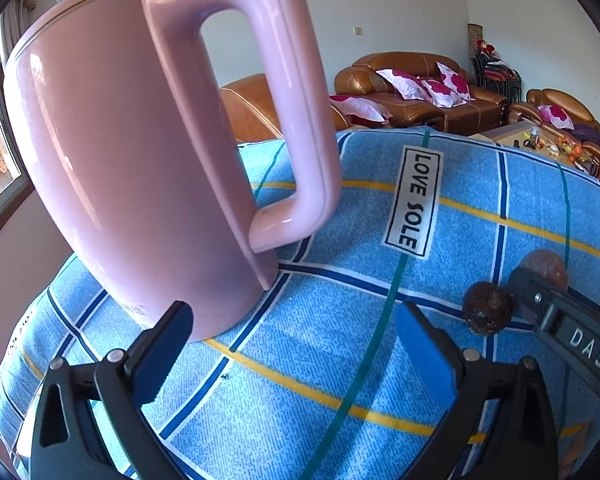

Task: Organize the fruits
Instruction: 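Grasp the purple-brown passion fruit with the right tool while the left approaches the dark fruit, then grasp the small dark brown fruit with the left tool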

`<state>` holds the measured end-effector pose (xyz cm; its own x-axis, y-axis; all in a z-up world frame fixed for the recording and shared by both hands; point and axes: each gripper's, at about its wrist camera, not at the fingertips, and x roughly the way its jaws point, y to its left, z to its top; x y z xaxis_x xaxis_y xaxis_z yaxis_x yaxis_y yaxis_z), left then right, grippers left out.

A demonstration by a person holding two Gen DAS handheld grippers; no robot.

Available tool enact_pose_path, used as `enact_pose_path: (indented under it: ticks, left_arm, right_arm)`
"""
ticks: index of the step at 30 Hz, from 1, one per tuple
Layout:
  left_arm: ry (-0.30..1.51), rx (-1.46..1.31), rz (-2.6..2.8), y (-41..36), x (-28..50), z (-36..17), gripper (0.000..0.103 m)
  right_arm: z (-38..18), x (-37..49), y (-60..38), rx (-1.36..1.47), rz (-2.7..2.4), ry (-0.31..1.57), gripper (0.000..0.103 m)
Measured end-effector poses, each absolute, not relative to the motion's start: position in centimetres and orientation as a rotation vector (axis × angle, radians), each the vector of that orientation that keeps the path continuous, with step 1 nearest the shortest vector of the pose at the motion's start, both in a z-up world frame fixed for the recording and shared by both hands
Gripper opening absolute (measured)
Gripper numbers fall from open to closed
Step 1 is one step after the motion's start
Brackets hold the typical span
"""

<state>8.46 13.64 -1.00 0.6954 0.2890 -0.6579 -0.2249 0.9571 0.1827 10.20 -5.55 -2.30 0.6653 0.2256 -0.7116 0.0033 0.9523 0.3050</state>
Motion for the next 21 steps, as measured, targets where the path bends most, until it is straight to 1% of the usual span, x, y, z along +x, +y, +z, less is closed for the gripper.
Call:
enact_pose_path:
  ticks: [5, 8, 9, 10, 13, 15, 21]
  left_arm:
    - [0.779, 0.088, 0.298, 13.8, 9.2, -1.3, 0.103]
    - [0.786, 0.087, 0.296, 13.8, 9.3, -1.4, 0.103]
    - [0.786, 0.086, 0.292, 13.8, 9.4, -1.4, 0.103]
    - [0.785, 0.085, 0.287, 13.8, 9.4, -1.4, 0.103]
    - [0.780, 0.087, 0.278, 13.6, 9.3, -1.3, 0.103]
    - [0.772, 0.089, 0.272, 13.6, 9.3, -1.3, 0.103]
    - [0.721, 0.115, 0.211, 12.8, 8.3, -0.7, 0.103]
  right_arm:
    - [-2.2, 10.5, -4.4, 0.243, 0.101, 0.848, 0.064]
    - [-2.1, 10.2, -4.0, 0.206, 0.110, 0.856, 0.057]
    - [-2.1, 10.0, -3.7, 0.188, 0.131, 0.861, 0.052]
    - [-2.0, 9.6, -3.4, 0.161, 0.134, 0.862, 0.050]
    - [-1.7, 8.2, -3.7, 0.145, 0.128, 0.846, 0.050]
    - [-1.3, 6.7, -4.6, 0.157, 0.123, 0.802, 0.050]
    - [1.3, 1.2, -6.8, 0.051, -0.015, 0.596, 0.050]
